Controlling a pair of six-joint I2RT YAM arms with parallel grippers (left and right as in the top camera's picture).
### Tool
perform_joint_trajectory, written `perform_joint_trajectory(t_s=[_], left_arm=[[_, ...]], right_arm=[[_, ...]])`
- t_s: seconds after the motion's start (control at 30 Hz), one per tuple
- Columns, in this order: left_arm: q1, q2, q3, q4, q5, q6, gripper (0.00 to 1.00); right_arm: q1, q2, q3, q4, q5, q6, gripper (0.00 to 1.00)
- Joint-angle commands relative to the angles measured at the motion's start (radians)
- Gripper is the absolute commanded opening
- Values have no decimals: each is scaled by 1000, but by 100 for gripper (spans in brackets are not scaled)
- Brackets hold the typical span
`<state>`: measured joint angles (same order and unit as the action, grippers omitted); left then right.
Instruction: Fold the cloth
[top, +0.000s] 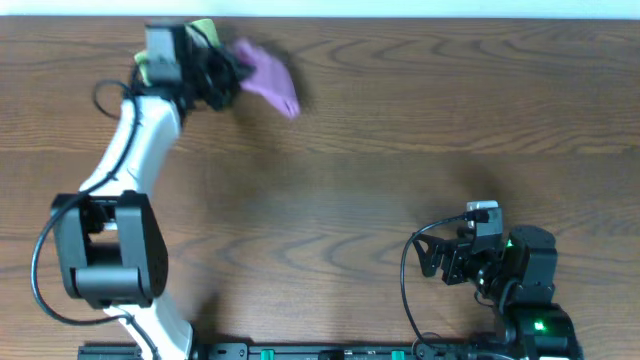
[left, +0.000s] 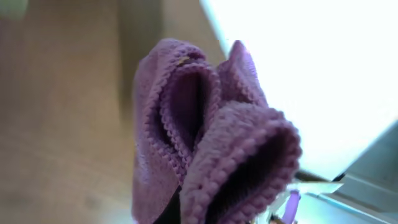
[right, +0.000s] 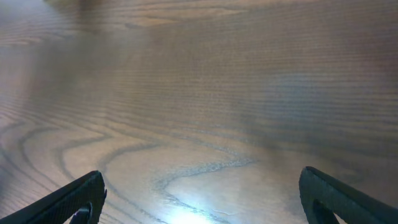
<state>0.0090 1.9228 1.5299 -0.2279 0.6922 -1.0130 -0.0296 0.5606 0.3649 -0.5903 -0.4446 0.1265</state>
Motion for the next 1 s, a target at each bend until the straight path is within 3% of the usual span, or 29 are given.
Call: perform_joint_trajectory(t_s=[0.0,0.3,0.67,0.97], left_arm=[[40,87,140,-10,21,44,6],[106,265,373,-12,113,42,6],[230,269,384,-11,160,49,5],[253,269,384,-22,164,76,6]], right_arm=[[-8,-6,-2,-1,3,11,99],[-8,-6,-2,-1,3,11,99],[-8,-6,-2,-1,3,11,99],[-8,-6,-2,-1,4,11,99]])
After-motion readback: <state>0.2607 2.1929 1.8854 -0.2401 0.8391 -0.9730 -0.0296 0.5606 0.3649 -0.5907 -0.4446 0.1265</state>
